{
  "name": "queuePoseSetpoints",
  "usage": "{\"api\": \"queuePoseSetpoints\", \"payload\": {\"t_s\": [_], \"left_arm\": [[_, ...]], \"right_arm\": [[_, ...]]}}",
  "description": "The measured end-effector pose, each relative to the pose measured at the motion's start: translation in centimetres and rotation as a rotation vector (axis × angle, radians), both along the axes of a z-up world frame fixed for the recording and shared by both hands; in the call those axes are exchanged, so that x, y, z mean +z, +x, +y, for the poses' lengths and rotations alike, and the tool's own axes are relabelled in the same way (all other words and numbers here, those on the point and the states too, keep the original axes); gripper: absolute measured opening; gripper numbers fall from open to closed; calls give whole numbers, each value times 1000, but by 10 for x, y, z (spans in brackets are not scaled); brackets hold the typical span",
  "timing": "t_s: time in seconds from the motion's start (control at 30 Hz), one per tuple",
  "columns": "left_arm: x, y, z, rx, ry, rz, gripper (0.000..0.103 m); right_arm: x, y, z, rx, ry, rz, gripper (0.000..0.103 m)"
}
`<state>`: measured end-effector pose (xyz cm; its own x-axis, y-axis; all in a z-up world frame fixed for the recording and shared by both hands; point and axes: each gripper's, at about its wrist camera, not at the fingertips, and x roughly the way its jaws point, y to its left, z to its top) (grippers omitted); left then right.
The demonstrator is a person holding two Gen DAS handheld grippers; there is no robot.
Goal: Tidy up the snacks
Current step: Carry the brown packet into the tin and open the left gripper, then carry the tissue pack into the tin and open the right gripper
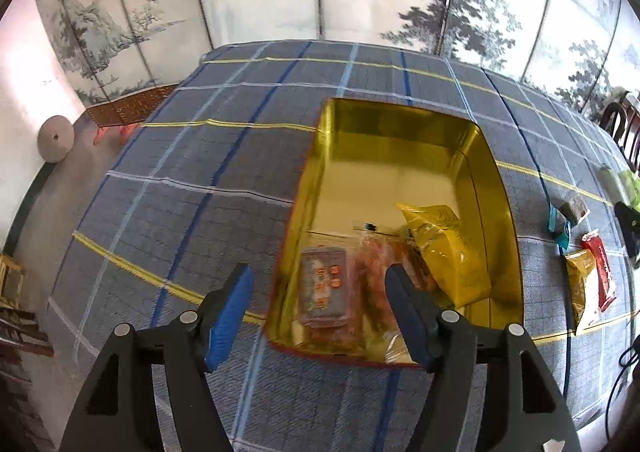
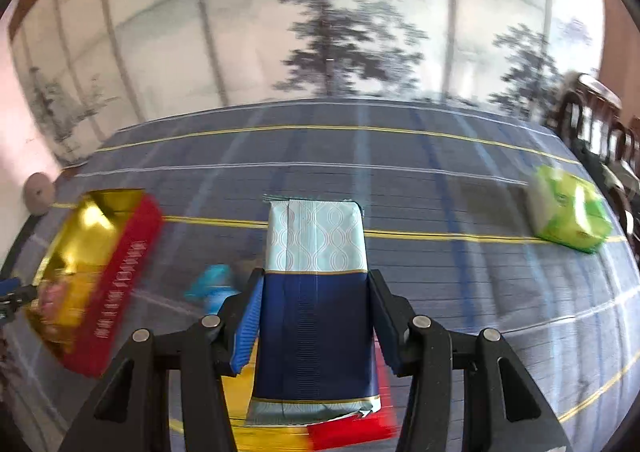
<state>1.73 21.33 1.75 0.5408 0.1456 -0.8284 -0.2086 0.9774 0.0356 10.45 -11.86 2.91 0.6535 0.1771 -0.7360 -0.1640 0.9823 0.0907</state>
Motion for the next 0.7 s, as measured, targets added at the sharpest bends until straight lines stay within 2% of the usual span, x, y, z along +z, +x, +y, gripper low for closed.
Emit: {"api": "queuePoseSetpoints", "payload": {"t_s": [0.33, 0.7], "left_arm": [[4, -33, 40, 103, -14, -6, 69], [-3, -62, 72, 182, -17, 16, 69]], "right_arm": [[10, -24, 120, 209, 58, 18, 50], [-1, -39, 181, 304, 48, 52, 50]]}}
